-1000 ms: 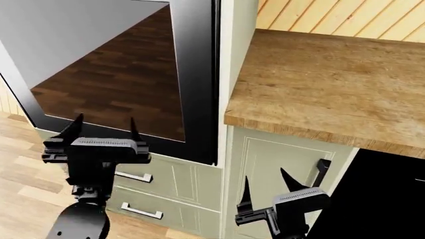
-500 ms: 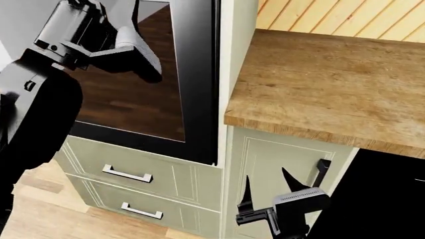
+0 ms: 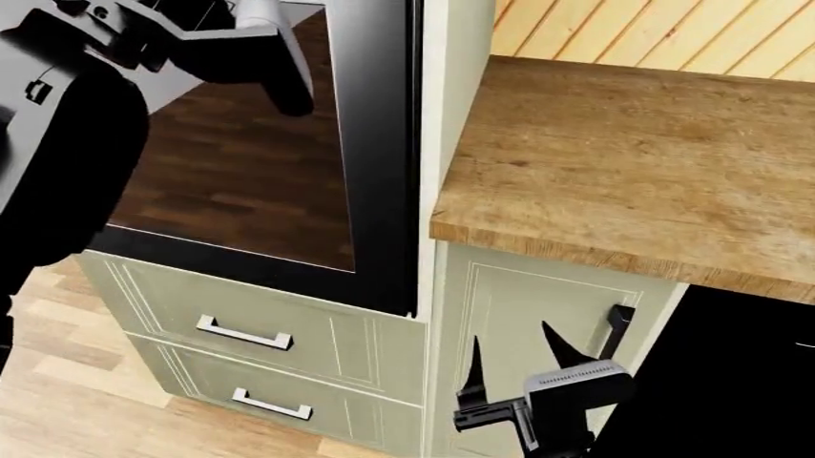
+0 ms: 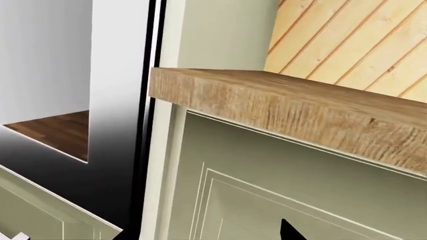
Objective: Open the oven door
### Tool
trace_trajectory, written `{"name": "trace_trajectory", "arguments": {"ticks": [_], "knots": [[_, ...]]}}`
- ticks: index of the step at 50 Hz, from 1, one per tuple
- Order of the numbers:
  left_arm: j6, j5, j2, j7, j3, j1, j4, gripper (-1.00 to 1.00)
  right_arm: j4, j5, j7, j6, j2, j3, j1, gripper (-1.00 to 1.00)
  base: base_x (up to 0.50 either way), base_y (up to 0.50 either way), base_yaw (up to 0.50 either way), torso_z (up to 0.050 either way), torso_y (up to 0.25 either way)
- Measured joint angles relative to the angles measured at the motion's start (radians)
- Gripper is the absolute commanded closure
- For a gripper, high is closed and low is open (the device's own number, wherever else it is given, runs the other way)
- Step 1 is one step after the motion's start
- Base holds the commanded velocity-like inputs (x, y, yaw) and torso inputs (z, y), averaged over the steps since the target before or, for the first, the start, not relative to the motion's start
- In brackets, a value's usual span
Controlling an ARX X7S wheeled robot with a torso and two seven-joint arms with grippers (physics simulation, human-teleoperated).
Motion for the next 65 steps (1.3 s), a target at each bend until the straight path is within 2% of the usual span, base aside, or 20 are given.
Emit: {"name": "trace_trajectory", "arguments": {"ticks": [15,26,65], "knots": [[-0.047,-0.022,0.004,0.084,-0.001,0.026,0.141,-1.0,-0.006,0.01,0.004,0.008,0.005,-0.007,0.0,-1.0,0.0,0.0,0.0,0.0,0.0],[-0.064,-0.031,0.018,0.102,0.009,0.056,0.176,-1.0,-0.01,0.014,0.009,0.011,0.01,-0.012,0.0,-1.0,0.0,0.0,0.0,0.0,0.0],[-0.044,-0.04,0.098,0.025,0.064,0.087,-0.077,-1.0,-0.007,0.03,0.023,0.006,0.026,-0.03,0.003,-1.0,0.0,0.0,0.0,0.0,0.0]]}}
